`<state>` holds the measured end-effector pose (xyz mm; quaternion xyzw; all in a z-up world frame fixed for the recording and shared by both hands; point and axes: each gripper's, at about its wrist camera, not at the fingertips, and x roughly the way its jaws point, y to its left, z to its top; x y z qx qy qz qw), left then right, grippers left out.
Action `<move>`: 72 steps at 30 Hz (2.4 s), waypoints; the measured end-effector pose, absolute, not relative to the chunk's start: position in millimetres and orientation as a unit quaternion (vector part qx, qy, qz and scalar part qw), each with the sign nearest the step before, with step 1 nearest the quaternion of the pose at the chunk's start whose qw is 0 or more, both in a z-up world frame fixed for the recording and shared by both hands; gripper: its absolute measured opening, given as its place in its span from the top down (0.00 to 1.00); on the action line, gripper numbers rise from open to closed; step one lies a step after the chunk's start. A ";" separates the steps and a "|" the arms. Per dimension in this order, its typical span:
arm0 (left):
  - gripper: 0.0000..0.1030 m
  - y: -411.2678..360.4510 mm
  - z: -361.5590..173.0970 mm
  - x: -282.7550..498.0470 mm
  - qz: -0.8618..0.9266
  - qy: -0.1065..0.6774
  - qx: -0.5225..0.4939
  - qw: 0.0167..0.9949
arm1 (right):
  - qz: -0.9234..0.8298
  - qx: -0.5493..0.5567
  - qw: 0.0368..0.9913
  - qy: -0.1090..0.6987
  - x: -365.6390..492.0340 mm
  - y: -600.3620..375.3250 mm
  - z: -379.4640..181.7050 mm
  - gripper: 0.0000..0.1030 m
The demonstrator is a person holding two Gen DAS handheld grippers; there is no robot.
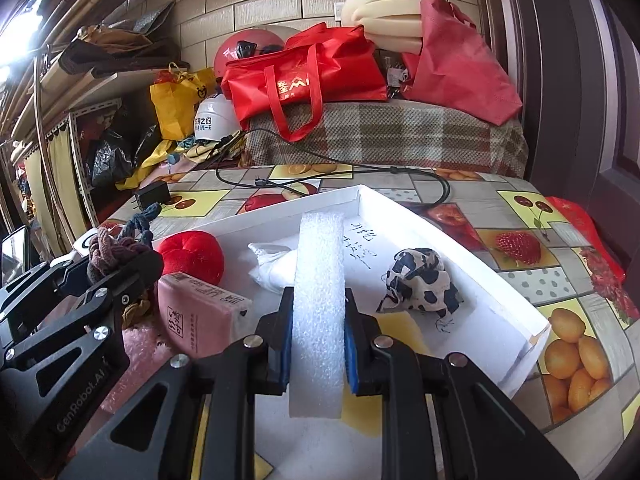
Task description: Organize soft objects
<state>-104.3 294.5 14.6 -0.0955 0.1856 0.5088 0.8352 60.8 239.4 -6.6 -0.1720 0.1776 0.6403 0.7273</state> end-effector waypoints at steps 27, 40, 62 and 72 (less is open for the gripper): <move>0.00 281.9 22.3 -143.2 0.556 0.082 -0.119 0.819 | 0.618 -0.104 0.761 0.170 75.8 222.3 2.6 0.00; 0.00 277.3 22.6 -155.4 0.554 0.065 -0.142 0.817 | 0.621 -0.107 0.765 0.133 65.7 211.0 3.8 0.00; 0.00 218.9 20.3 -164.1 0.538 0.079 -0.132 0.829 | 0.627 -0.134 0.762 0.097 44.9 153.9 0.2 0.00; 0.00 191.4 19.8 -168.9 0.534 0.082 -0.125 0.832 | 0.632 -0.138 0.756 0.100 41.4 129.5 -2.8 0.00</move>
